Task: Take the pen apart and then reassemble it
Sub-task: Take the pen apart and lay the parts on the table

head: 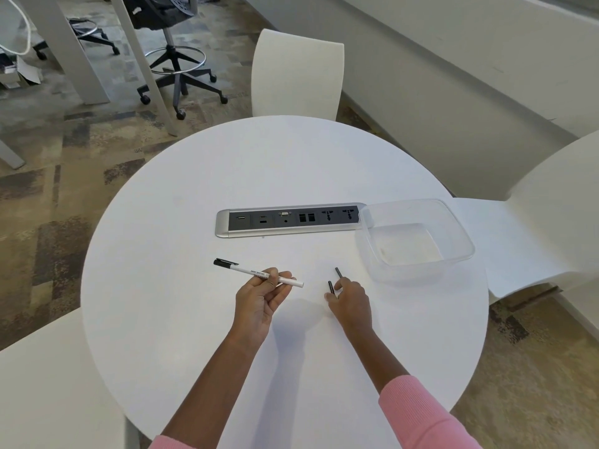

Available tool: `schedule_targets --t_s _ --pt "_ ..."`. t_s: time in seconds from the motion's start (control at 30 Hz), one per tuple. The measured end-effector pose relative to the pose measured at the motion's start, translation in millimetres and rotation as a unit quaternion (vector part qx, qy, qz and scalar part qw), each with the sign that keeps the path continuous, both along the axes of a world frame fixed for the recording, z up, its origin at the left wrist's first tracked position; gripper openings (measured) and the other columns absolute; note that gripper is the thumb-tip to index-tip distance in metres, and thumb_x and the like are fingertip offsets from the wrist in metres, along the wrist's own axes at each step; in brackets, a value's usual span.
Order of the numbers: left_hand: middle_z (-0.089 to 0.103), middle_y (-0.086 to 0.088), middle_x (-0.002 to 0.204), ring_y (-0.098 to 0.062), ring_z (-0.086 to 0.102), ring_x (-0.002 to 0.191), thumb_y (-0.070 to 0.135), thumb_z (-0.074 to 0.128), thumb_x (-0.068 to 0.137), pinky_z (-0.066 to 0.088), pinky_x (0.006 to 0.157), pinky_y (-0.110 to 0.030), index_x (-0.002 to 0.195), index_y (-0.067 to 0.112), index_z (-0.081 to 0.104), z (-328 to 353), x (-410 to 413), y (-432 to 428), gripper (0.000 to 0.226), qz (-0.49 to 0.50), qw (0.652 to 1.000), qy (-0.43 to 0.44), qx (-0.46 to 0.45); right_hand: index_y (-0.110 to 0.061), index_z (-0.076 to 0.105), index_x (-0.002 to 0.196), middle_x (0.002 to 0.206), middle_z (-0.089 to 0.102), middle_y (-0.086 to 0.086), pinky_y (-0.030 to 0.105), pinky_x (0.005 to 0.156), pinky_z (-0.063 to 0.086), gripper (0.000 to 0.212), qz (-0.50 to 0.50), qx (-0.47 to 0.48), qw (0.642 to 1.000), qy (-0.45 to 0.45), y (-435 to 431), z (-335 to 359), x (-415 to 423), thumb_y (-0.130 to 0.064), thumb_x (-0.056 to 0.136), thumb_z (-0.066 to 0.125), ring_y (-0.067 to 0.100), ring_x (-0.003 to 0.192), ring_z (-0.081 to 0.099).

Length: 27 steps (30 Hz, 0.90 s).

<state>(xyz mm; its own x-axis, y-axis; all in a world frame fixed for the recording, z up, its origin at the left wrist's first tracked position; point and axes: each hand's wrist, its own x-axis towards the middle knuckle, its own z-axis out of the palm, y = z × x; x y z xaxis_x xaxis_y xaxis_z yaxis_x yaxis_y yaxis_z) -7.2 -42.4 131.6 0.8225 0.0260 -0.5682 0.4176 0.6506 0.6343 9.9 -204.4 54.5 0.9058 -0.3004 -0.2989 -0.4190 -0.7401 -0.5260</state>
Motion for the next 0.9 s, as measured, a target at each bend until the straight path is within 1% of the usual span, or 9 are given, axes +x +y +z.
schedule_targets --t_s 0.17,0.2,0.27,0.33,0.4,0.53,0.63,0.77,0.9 --pt "0.071 -0.005 0.060 -0.015 0.070 0.057 0.001 0.049 0.091 0.056 0.053 -0.019 0.083 0.000 0.057 0 2 2 0.011 -0.011 1.000 0.014 -0.011 -0.006 0.061 0.095 0.097 0.063 0.015 0.032 0.078 0.044 0.021 -0.018 0.020 0.999 -0.037 0 5 2 -0.023 0.083 0.061 0.028 0.089 0.061" --pt "0.071 -0.005 0.060 -0.015 0.070 0.057 0.001 0.049 0.091 0.056 0.053 -0.019 0.084 0.000 0.057 1 2 3 0.012 -0.020 1.000 0.018 -0.013 -0.006 0.062 0.090 0.091 0.064 0.014 0.030 0.073 0.045 0.018 -0.034 0.053 0.997 -0.045 0 10 3 -0.023 0.083 0.060 0.026 0.080 0.061" --pt "0.071 -0.005 0.060 -0.015 0.070 0.057 0.002 0.049 0.091 0.056 0.052 -0.018 0.083 -0.001 0.059 2 2 3 0.013 -0.043 0.999 0.025 -0.016 -0.006 0.061 0.079 0.073 0.061 0.010 0.020 0.055 0.046 0.014 -0.069 0.179 0.981 -0.028 1 21 7 -0.019 0.085 0.059 0.019 0.056 0.056" --pt "0.071 -0.005 0.061 -0.014 0.070 0.057 0.003 0.049 0.091 0.056 0.053 -0.019 0.083 -0.001 0.060 3 1 0 0.014 -0.065 0.997 0.033 -0.023 -0.004 0.060 0.076 0.063 0.053 0.007 0.014 0.044 0.044 0.014 -0.099 0.325 0.940 0.018 3 36 10 -0.014 0.086 0.057 0.014 0.048 0.049" --pt "0.071 -0.005 0.061 -0.013 0.070 0.056 0.006 0.048 0.092 0.056 0.053 -0.019 0.085 -0.001 0.060 4 0 -3 0.015 -0.088 0.994 0.044 -0.036 -0.003 0.062 0.078 0.063 0.053 0.005 0.015 0.049 0.044 0.017 -0.102 0.412 0.903 0.067 8 50 11 -0.015 0.088 0.055 0.013 0.052 0.049" --pt "0.070 -0.006 0.059 -0.012 0.068 0.050 0.008 0.048 0.092 0.054 0.047 -0.018 0.083 -0.002 0.062 7 -1 -11 0.019 -0.128 0.987 0.073 -0.065 -0.009 0.068 0.084 0.063 0.061 -0.004 0.019 0.061 0.042 0.027 -0.027 0.479 0.865 0.150 12 59 11 -0.033 0.089 0.055 0.008 0.058 0.053" --pt "0.069 -0.007 0.056 -0.013 0.066 0.046 0.008 0.050 0.091 0.054 0.045 -0.018 0.080 -0.003 0.066 8 -3 -14 0.022 -0.135 0.983 0.096 -0.083 -0.017 0.064 0.072 0.054 0.056 -0.009 0.017 0.056 0.040 0.029 -0.002 0.529 0.825 0.199 12 57 10 -0.041 0.085 0.056 0.005 0.052 0.049" --pt "0.068 -0.009 0.058 -0.014 0.066 0.046 0.009 0.053 0.089 0.055 0.046 -0.019 0.062 -0.003 0.072 4 -3 -13 0.036 -0.134 0.978 0.109 -0.119 -0.016 0.059 0.074 0.055 0.050 -0.008 0.013 0.049 0.038 0.028 -0.005 0.575 0.787 0.224 11 50 9 -0.044 0.074 0.064 0.004 0.050 0.043" --pt "0.067 -0.010 0.059 -0.015 0.065 0.045 0.011 0.056 0.088 0.055 0.046 -0.020 0.073 -0.005 0.068 -1 -6 -15 0.026 -0.143 0.974 0.121 -0.130 -0.016 0.058 0.075 0.053 0.050 -0.010 0.014 0.049 0.034 0.031 -0.003 0.604 0.764 0.228 9 41 6 -0.042 0.064 0.071 0.004 0.047 0.039"
